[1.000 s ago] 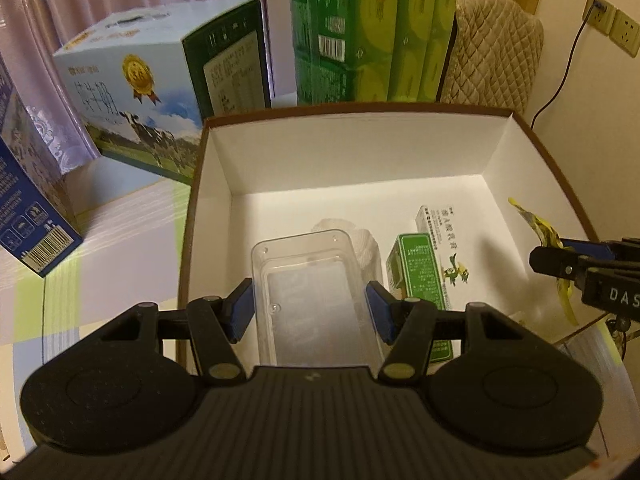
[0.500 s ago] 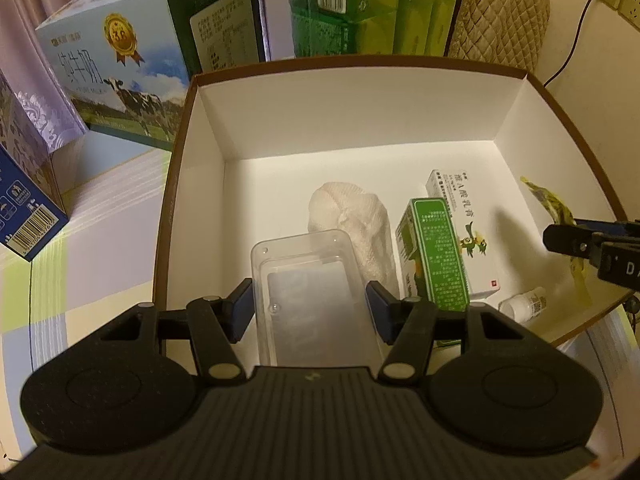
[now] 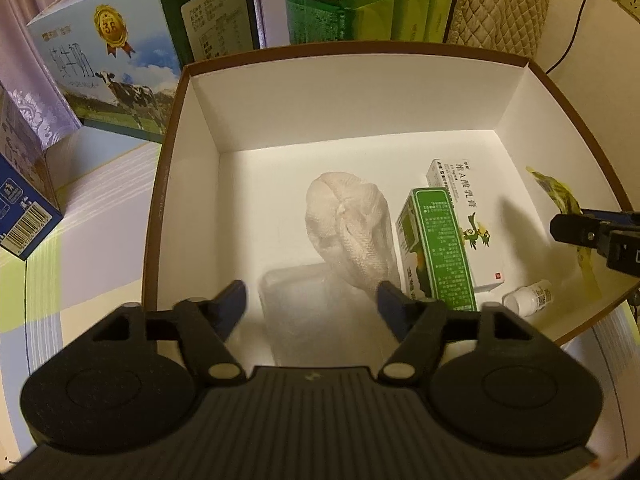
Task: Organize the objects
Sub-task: 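Open the left tool to drop the tray while the right tool releases the yellow packet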
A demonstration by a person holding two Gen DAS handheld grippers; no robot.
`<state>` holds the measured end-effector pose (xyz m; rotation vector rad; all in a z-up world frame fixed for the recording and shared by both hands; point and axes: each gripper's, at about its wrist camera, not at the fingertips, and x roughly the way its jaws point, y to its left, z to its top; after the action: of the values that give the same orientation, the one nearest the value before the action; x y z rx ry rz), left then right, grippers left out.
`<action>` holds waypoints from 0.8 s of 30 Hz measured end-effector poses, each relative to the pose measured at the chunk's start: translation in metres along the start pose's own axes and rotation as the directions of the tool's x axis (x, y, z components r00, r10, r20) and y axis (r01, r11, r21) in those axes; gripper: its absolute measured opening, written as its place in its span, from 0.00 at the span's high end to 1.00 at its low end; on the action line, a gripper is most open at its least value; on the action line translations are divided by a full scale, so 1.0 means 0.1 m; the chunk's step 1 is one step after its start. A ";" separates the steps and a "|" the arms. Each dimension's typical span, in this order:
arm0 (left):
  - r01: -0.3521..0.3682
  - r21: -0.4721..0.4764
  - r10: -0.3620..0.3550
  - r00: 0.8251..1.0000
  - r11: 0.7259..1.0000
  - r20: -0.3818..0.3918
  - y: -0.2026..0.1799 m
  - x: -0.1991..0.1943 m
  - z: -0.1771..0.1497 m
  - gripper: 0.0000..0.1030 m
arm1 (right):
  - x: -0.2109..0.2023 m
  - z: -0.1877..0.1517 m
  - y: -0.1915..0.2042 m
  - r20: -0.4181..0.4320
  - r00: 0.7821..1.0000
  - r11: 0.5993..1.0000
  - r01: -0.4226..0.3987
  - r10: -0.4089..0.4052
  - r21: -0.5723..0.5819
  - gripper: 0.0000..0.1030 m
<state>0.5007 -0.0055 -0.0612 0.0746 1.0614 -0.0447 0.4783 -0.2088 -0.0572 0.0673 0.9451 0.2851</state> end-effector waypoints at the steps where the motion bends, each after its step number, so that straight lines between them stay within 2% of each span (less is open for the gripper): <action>1: 0.001 0.001 -0.001 1.000 1.000 0.003 0.00 -0.01 0.00 0.28 | 0.00 0.00 0.00 0.000 1.000 1.000 0.002 -0.002 0.000 0.71; 13: 0.007 -0.015 -0.007 1.000 1.000 0.017 0.04 -0.06 0.00 0.28 | 0.03 0.01 0.01 -0.007 1.000 1.000 0.005 -0.005 0.008 0.71; 17: 0.013 -0.016 -0.012 1.000 1.000 0.021 0.03 -0.07 0.00 0.26 | 0.02 0.04 -0.01 0.015 1.000 1.000 0.001 -0.001 0.028 0.70; 18: 0.013 -0.016 -0.013 1.000 1.000 0.023 0.02 -0.08 0.01 0.25 | 0.01 0.05 -0.02 0.026 1.000 1.000 -0.003 0.002 0.031 0.68; 19: 0.013 -0.016 -0.013 1.000 1.000 0.026 0.02 -0.09 0.00 0.25 | -0.01 0.05 -0.02 0.035 0.999 0.999 -0.003 0.002 0.033 0.58; 20: 0.016 -0.014 -0.015 0.999 1.000 0.028 0.02 -0.09 0.00 0.25 | -0.02 0.06 -0.03 0.045 0.999 0.999 0.001 -0.003 0.032 0.44; 22: 0.021 -0.013 -0.021 0.999 1.000 0.033 0.01 -0.11 0.00 0.24 | -0.08 0.06 -0.03 0.071 0.997 1.000 0.000 -0.002 0.026 0.37; 24: 0.025 -0.011 -0.025 0.999 1.000 0.036 0.00 -0.13 0.00 0.24 | -0.11 0.06 -0.03 0.072 0.997 1.000 -0.017 0.015 0.027 0.36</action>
<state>0.4942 -0.0050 -0.0501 0.0499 1.0268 -0.0624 0.4774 -0.2142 -0.0453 0.1095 0.8774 0.2824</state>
